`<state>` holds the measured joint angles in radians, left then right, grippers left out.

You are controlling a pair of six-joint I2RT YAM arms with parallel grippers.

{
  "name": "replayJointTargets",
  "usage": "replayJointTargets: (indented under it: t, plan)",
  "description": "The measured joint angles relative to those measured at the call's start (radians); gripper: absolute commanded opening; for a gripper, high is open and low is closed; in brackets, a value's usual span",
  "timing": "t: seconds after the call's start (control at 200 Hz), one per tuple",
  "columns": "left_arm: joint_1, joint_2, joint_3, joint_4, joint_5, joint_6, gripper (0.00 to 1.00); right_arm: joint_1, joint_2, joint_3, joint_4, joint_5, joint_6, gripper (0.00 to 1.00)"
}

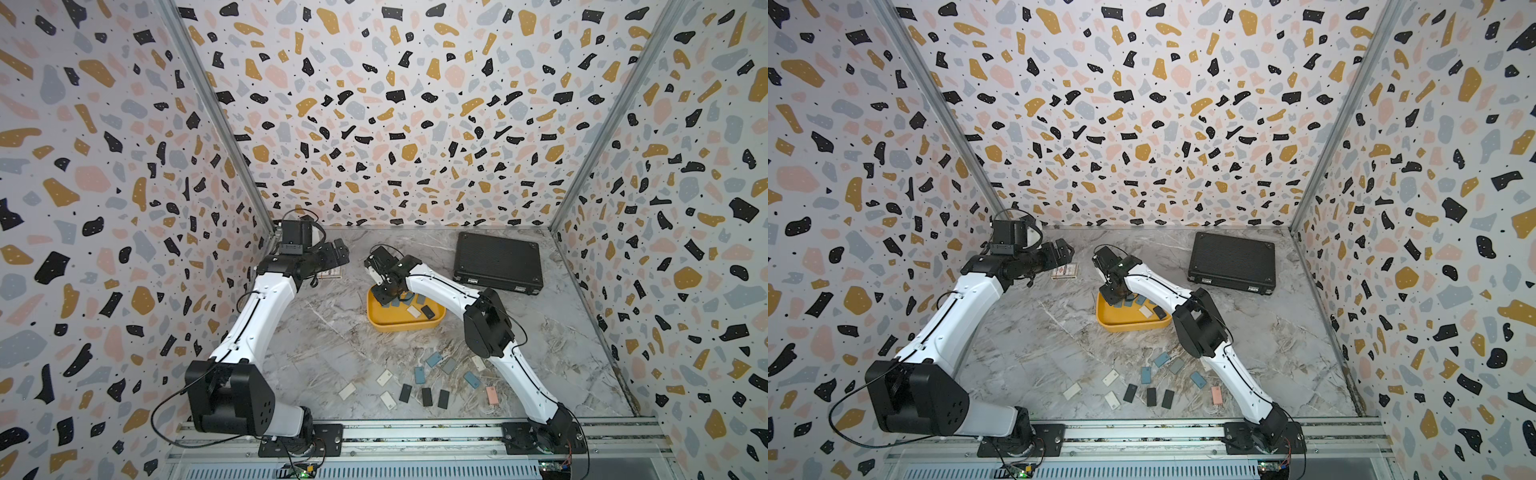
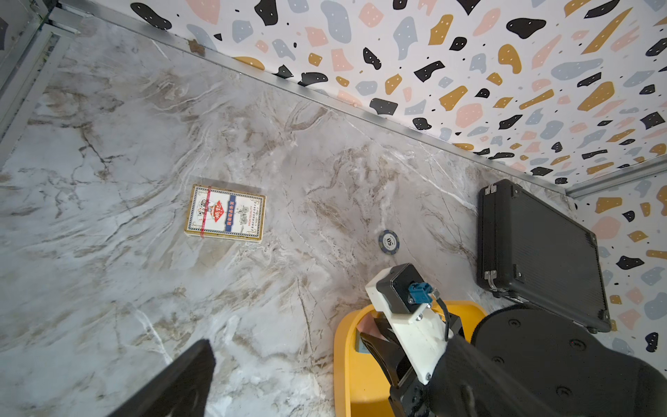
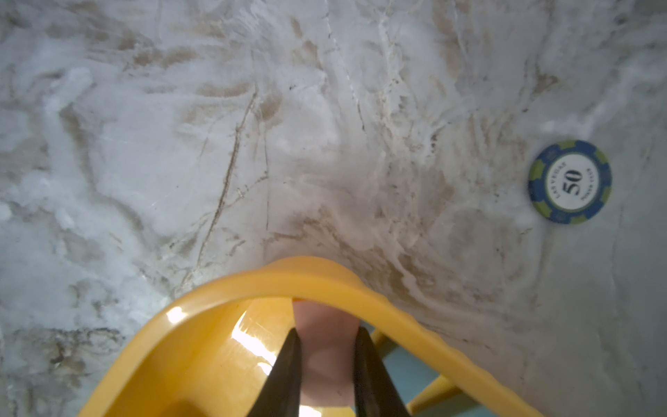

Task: Put the eraser in the storage box
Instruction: Place the eraser in the storage box.

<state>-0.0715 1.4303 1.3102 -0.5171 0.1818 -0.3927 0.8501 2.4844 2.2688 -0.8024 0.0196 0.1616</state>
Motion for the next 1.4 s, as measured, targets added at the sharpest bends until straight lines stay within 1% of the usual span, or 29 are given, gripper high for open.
replayJointTargets:
  t: [0.4, 0.781, 0.926, 0.991, 1.066, 1.186, 1.246, 1.337, 1.402]
  plan:
    - [0.000, 0.000, 0.000, 0.000, -0.005, 0.010, 0.99, 0.000, 0.004, -0.013, 0.002, 0.000, 0.004, 0.31]
    - [0.000, 0.000, 0.000, -0.002, -0.007, 0.013, 0.99, 0.000, 0.010, -0.029, 0.005, 0.000, 0.015, 0.50]
    - [0.000, 0.000, 0.000, -0.003, -0.008, 0.014, 0.99, 0.000, -0.011, -0.083, 0.040, 0.008, 0.017, 0.58]
    - [0.000, 0.000, 0.000, -0.003, -0.008, 0.014, 1.00, 0.000, -0.062, -0.159, 0.056, 0.027, 0.018, 0.61]
    - [0.001, -0.001, 0.000, -0.003, -0.008, 0.015, 0.99, 0.001, -0.156, -0.274, 0.067, 0.055, 0.016, 0.62]
    - [0.003, -0.006, 0.000, -0.004, -0.010, 0.015, 1.00, 0.001, -0.372, -0.488, 0.111, 0.101, 0.017, 0.63]
    - [0.003, -0.009, 0.000, -0.004, -0.011, 0.015, 1.00, 0.001, -0.481, -0.571, 0.125, 0.120, 0.019, 0.64]
    - [0.003, -0.011, 0.000, -0.004, -0.011, 0.015, 1.00, 0.000, -0.607, -0.649, 0.145, 0.132, 0.027, 0.65]
    - [0.003, -0.011, 0.000, -0.004, -0.012, 0.015, 1.00, -0.001, -0.660, -0.680, 0.160, 0.138, 0.035, 0.64]
